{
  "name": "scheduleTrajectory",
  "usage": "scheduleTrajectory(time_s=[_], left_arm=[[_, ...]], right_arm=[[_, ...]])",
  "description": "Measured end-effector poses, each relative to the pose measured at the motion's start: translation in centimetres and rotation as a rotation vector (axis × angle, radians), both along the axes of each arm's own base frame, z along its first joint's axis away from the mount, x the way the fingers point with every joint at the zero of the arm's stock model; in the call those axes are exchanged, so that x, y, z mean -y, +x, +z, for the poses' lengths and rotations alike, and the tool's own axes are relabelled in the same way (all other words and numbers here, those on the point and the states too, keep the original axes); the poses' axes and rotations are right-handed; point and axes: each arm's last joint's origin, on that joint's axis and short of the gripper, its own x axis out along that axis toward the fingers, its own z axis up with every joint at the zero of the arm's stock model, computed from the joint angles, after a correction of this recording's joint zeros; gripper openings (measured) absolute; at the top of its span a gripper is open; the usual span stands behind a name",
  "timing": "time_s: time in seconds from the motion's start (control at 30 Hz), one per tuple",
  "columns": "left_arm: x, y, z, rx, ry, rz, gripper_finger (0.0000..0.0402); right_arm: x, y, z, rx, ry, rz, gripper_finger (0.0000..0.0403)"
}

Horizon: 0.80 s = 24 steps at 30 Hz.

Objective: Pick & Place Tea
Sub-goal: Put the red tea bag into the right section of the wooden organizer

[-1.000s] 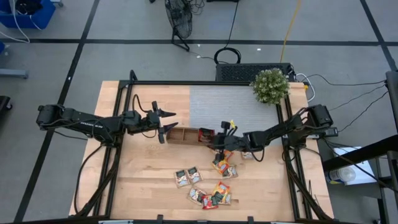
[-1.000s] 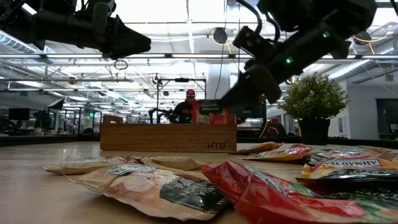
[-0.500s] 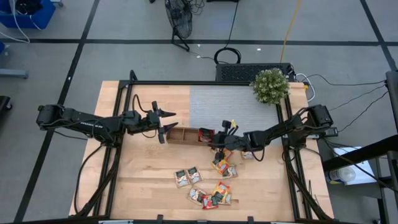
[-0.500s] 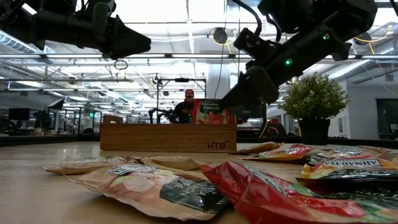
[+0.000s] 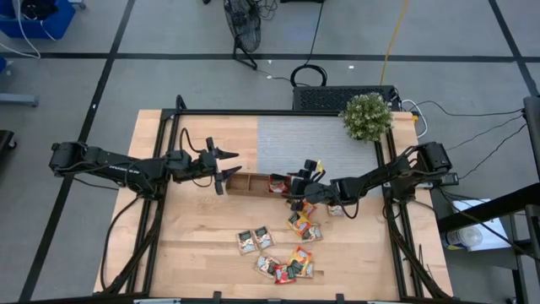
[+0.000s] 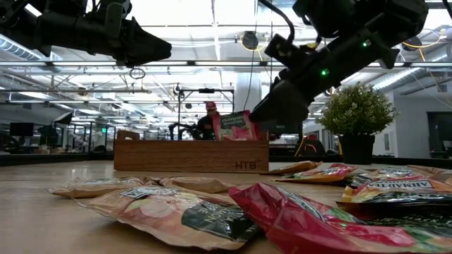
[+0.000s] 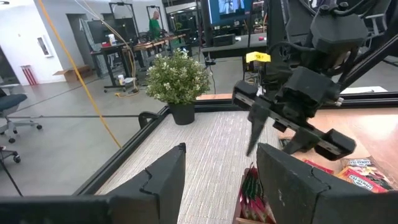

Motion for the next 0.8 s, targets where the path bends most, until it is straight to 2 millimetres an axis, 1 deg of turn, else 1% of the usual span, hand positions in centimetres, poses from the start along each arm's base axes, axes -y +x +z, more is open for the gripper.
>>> scheduleTrajectory(time_s=[0.1,0.17,0.27,0.33,0.47,0.57,0.63,0.7,0.8], left_arm=[[0.0,0.0,0.0,0.0,0.0,0.0,0.02],[0.0,0.0,0.0,0.0,0.0,0.0,0.02],[0.0,0.0,0.0,0.0,0.0,0.0,0.02],[0.0,0.0,0.0,0.0,0.0,0.0,0.02],[0.0,0.0,0.0,0.0,0.0,0.0,0.02],[0.0,0.0,0.0,0.0,0.0,0.001,0.02],[0.0,0.0,0.0,0.0,0.0,0.0,0.02],[0.0,0.0,0.0,0.0,0.0,0.001,0.02],[0.0,0.0,0.0,0.0,0.0,0.0,0.02]], right_arm=[[-0.2,0.0,0.1,0.002,-0.04,-0.015,0.0166],[-0.7,-0.2,0.4,0.007,-0.045,-0.002,0.0169],[-1.9,-0.4,0.9,0.026,-0.042,0.04,0.0168],[-3.2,-0.8,1.3,0.031,-0.046,0.089,0.0166],[-6.7,-1.9,2.3,0.057,0.006,0.298,0.0166],[-9.7,-3.1,2.5,0.057,0.043,0.449,0.0175],[-12.0,-4.1,2.5,0.047,0.075,0.526,0.0185],[-14.7,-4.6,2.3,0.013,0.1,0.588,0.0199],[-18.7,-5.3,1.5,-0.112,0.063,0.675,0.0218]])
